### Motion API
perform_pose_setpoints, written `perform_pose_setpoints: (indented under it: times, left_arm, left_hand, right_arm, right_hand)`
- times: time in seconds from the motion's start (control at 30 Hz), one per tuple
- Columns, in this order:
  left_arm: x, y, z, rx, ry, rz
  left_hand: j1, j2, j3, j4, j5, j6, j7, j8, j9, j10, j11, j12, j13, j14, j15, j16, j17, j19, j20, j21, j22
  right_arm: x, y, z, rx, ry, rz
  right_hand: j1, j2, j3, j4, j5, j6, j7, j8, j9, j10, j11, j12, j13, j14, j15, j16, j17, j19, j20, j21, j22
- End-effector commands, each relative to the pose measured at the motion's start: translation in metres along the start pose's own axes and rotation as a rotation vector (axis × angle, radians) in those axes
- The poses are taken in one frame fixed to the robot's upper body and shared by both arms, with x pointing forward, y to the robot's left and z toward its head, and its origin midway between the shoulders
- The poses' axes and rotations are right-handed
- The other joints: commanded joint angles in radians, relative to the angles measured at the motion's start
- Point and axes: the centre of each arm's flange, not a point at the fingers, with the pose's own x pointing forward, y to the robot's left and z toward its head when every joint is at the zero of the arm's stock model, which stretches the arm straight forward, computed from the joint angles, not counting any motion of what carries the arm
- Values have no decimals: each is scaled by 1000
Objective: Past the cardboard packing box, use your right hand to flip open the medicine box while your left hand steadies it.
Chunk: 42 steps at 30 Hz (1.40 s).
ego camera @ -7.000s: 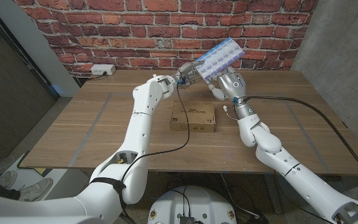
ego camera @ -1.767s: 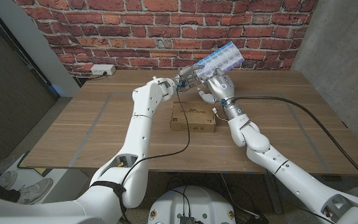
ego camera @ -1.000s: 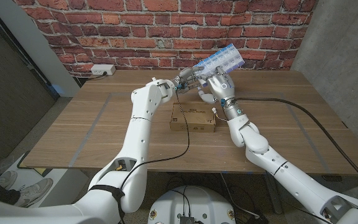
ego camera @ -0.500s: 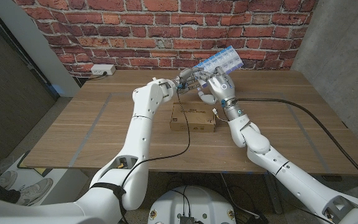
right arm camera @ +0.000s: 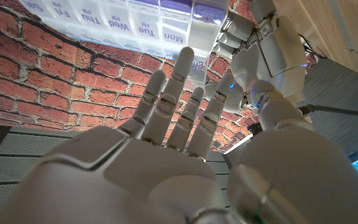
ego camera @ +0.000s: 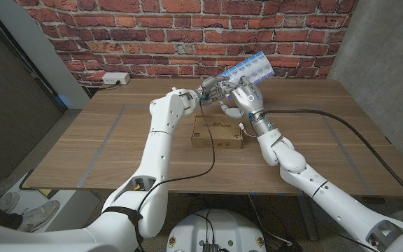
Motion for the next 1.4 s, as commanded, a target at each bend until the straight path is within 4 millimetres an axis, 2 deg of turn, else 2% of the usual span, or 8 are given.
perform_pose_setpoints:
  times: [0.03, 0.2, 0.4, 0.57, 0.77, 1.0, 1.17, 1.4]
  left_arm:
    - [-8, 4, 0, -5, -10, -17]
    - [-14, 9, 2, -8, -21, -25]
    - [-24, 20, 4, -16, -35, -34]
    - [-30, 27, 5, -22, -39, -43]
    - [-35, 38, 7, -25, -46, -47]
    - [-39, 45, 9, -28, -47, -55]
    - [-41, 49, 9, -30, -46, -60]
    - [-40, 53, 10, -32, -41, -75]
  left_hand:
    - [15, 76, 71, 59, 7, 27, 38, 19, 112, 64, -22, 13, 6, 12, -112, 4, 3, 15, 2, 4, 3]
    - [6, 78, 77, 64, 7, 33, 51, 22, 115, 75, -4, 18, 9, 20, -108, 4, 0, 19, 10, 5, 2]
    - [3, 78, 86, 63, 8, 36, 58, 21, 116, 84, 6, 20, 5, 28, -109, 1, -6, 26, 12, 7, 1]
    - [0, 75, 91, 63, 9, 33, 54, 20, 120, 78, 5, 19, 8, 28, -109, -3, -10, 26, 14, 7, 1]
    - [-4, 73, 97, 62, 9, 37, 58, 20, 122, 87, 13, 20, 4, 38, -109, -2, -13, 28, 15, 8, 0]
    - [-8, 71, 103, 62, 10, 39, 63, 20, 125, 96, 23, 22, 3, 44, -107, -3, -17, 28, 18, 8, 0]
    - [-11, 70, 105, 62, 9, 44, 68, 20, 125, 100, 26, 23, 1, 52, -106, -1, -18, 30, 22, 9, 0]
    - [-14, 67, 111, 61, 7, 57, 76, 20, 123, 122, 39, 28, -5, 63, -108, 2, -20, 34, 22, 12, 0]
  right_arm:
    - [-4, -7, -1, -28, 40, -34]
    - [-8, -12, -1, -32, 76, -85]
    - [-9, -17, 7, -35, 91, -139]
    - [-9, -19, 12, -40, 108, -187]
    - [-10, -20, 17, -25, 133, -232]
    - [-11, -22, 20, -28, 157, -257]
    - [-10, -22, 20, -42, 174, -253]
    - [-5, -28, 14, -80, 207, -243]
  right_hand:
    - [-20, 8, 1, 2, 14, -6, -5, -4, -21, 181, 73, 39, 7, 14, -52, 1, -11, 2, -18, 12, 2]
    - [-35, 13, 6, 7, 18, -50, 55, -37, -46, 159, 129, 10, 9, 2, -49, -16, -37, 21, -17, 17, 0]
    - [-41, 24, 14, 12, 18, -31, 80, -45, -60, 186, 127, 16, 10, 12, -54, -22, -59, 40, -23, 17, -4]
    - [-44, 29, 27, 12, 18, 20, 65, -44, -73, 206, 134, 17, 12, 27, -46, -17, -65, 51, -22, 10, -7]
    - [-52, 46, 41, 19, 11, 77, 57, -49, -78, 144, 130, -4, 12, 3, -32, -44, -98, 55, -19, 3, -6]
    - [-57, 60, 63, 19, -4, 182, 94, -47, -80, 91, 107, -4, 9, -13, -28, -70, -137, 57, -15, -9, -7]
    - [-60, 67, 70, 20, -15, 134, 91, -84, -80, 88, 112, 1, 8, -22, -28, -79, -150, 59, -16, -14, -7]
    - [-71, 75, 74, 20, -48, 1, 56, -173, -77, 37, 93, -3, 8, -50, -49, -100, -169, 59, -18, -27, -6]
